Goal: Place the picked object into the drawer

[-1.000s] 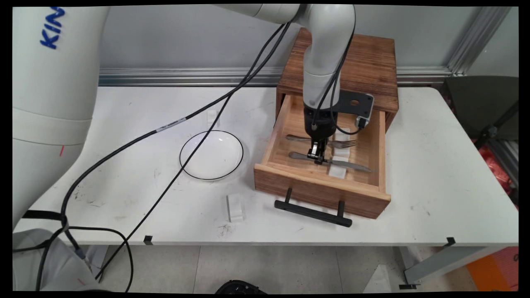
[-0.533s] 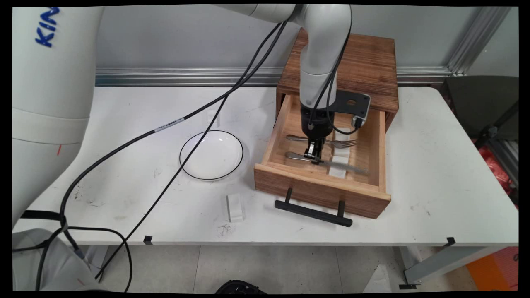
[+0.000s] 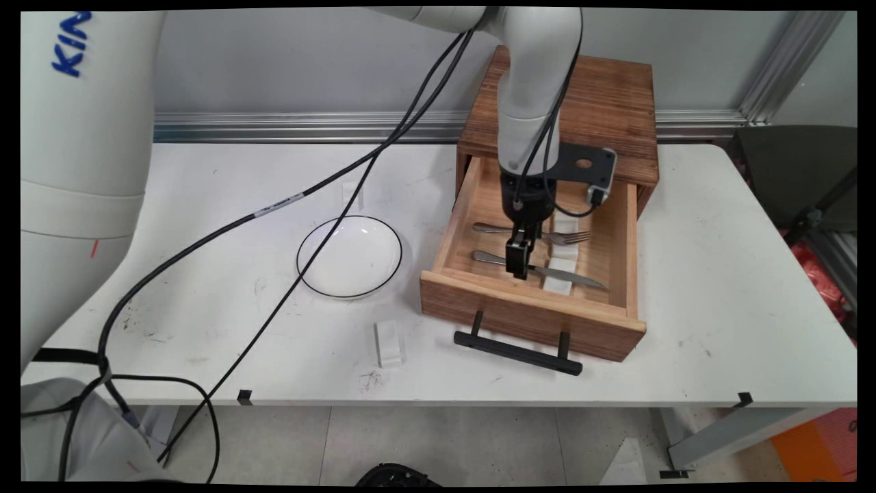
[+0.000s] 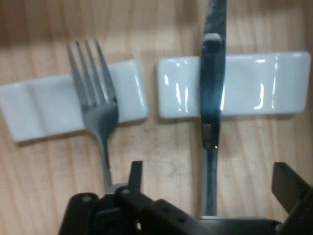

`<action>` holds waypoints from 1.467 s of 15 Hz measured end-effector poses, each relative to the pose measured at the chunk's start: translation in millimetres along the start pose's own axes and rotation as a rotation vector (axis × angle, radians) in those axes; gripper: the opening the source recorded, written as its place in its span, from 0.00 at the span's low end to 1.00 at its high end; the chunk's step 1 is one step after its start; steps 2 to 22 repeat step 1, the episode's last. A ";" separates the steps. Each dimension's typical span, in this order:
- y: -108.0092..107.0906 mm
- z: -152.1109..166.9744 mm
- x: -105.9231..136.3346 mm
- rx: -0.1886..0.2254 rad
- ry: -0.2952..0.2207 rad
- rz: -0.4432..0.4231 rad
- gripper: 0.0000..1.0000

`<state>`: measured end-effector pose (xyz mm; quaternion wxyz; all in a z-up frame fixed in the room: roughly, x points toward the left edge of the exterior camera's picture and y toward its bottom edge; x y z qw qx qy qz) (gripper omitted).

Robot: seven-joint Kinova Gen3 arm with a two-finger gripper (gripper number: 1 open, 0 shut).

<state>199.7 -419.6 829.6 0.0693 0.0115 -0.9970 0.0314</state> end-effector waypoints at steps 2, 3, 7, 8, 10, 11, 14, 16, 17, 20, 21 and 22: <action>-0.5 -2.8 1.2 0.005 0.006 -0.004 1.00; -0.5 -2.8 1.2 0.005 0.006 -0.004 1.00; -0.5 -2.8 1.2 0.005 0.006 -0.004 1.00; -0.5 -2.8 1.2 0.005 0.006 -0.004 1.00; -0.5 -2.8 1.2 0.005 0.006 -0.004 1.00; -0.5 -2.8 1.2 0.005 0.006 -0.004 1.00; -0.5 -2.8 1.2 0.005 0.006 -0.004 1.00; -0.5 -2.8 1.2 0.005 0.006 -0.004 1.00; -0.5 -2.8 1.2 0.005 0.006 -0.004 1.00; -0.5 -2.8 1.2 0.005 0.006 -0.004 1.00; -0.5 -2.8 1.2 0.005 0.006 -0.004 1.00; -0.5 -2.8 1.2 0.005 0.006 -0.004 1.00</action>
